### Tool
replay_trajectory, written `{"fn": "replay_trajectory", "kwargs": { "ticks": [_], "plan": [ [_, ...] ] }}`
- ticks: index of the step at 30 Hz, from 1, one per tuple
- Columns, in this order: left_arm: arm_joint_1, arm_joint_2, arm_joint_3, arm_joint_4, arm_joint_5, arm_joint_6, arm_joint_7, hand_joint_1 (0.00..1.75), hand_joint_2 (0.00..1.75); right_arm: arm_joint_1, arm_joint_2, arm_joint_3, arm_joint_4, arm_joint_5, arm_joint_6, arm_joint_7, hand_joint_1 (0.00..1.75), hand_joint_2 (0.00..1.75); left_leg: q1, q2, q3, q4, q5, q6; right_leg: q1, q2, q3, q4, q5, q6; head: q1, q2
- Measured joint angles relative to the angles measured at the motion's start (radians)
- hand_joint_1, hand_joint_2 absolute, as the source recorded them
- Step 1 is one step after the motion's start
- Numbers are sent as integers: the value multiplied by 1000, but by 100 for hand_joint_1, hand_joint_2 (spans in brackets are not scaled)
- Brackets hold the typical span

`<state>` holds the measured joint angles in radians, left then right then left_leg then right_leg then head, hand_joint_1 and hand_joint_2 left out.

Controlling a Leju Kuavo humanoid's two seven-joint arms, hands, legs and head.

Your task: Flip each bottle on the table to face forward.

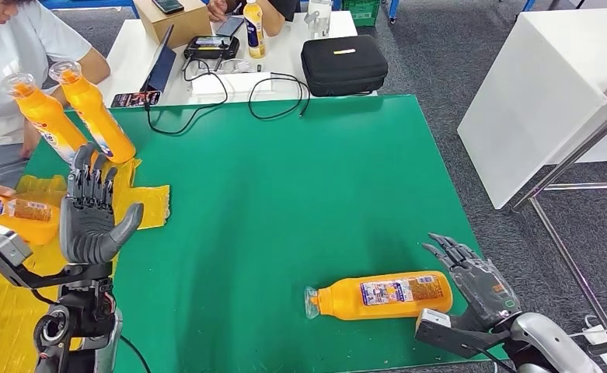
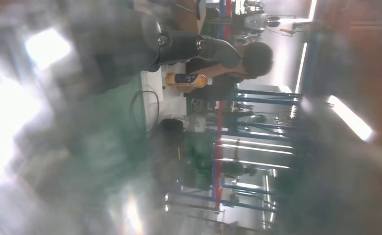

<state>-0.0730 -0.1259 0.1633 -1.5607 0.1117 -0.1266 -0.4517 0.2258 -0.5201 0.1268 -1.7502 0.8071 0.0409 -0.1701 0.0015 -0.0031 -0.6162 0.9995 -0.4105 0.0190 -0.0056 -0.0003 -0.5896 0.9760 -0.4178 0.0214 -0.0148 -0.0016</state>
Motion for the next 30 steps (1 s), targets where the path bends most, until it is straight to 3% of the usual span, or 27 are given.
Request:
{"fn": "replay_trajectory", "kwargs": {
  "ticks": [16, 30],
  "plan": [
    [-5, 0, -6, 6, 0, 0, 1, 0, 175, -28, 21, 31, 42, 8, 3, 0, 0, 175, 0, 0, 0, 0, 0, 0, 0, 0, 0, 0, 0, 0, 0, 0],
    [-48, -6, -22, 42, 8, 0, 4, 0, 175, -154, 61, 163, 225, 24, 61, 4, 0, 175, 0, 0, 0, 0, 0, 0, 0, 0, 0, 0, 0, 0, 0, 0]
  ]
}}
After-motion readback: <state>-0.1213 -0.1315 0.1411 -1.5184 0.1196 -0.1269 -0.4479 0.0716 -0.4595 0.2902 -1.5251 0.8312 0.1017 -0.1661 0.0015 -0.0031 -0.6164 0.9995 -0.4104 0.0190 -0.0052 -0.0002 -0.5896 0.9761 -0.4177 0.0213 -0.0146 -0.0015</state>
